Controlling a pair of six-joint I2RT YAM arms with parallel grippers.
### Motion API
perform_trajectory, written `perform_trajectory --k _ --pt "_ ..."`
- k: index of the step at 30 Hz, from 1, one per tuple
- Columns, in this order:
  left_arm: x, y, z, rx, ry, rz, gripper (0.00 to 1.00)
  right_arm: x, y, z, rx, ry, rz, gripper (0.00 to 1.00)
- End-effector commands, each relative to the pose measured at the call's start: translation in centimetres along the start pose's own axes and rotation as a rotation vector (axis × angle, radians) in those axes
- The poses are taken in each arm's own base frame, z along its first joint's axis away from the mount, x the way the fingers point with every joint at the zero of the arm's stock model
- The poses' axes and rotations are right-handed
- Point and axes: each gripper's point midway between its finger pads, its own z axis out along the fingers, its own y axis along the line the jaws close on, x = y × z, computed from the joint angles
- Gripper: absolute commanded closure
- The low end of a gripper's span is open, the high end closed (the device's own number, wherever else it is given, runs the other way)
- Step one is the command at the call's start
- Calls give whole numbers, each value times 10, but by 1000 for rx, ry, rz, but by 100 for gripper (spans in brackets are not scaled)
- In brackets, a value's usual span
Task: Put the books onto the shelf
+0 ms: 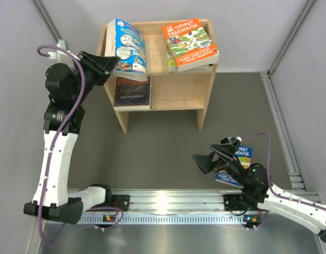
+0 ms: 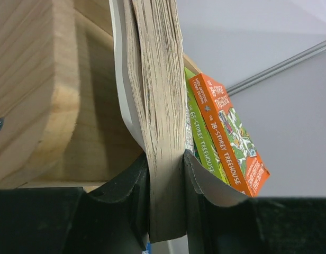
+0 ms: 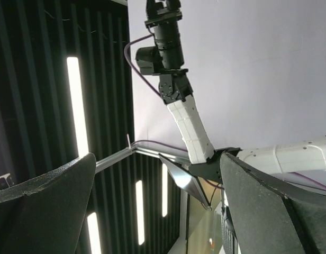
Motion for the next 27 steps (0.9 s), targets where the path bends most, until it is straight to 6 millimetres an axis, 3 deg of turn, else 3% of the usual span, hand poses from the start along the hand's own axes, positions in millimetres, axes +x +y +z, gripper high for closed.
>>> perform_trajectory --k 1,6,12,17,20,23,24,25,27 --pt "22 -6 -5 89 118 -175 100 -6 -11 -6 12 -19 8 0" --pt "41 27 -4 -64 174 -321 100 -10 -24 -10 41 -27 16 0" --pt "29 68 -25 -279 64 -375 100 -9 -22 -11 27 -19 23 0" --pt "22 85 -41 -369 -9 -384 100 -8 -21 -14 21 -16 27 0" --pt "22 90 -41 -388 -12 -385 99 -9 -21 -16 22 -19 27 0" --pt "25 95 -35 -395 9 -389 80 -10 -21 -17 25 -25 26 0" --pt "27 97 -33 -400 15 -392 70 -11 -23 -17 30 -28 25 0" --pt "27 99 -33 -406 16 -396 53 -11 -23 -18 29 -28 26 0" --pt "28 100 -31 -406 19 -400 38 -11 -23 -18 27 -29 26 0"
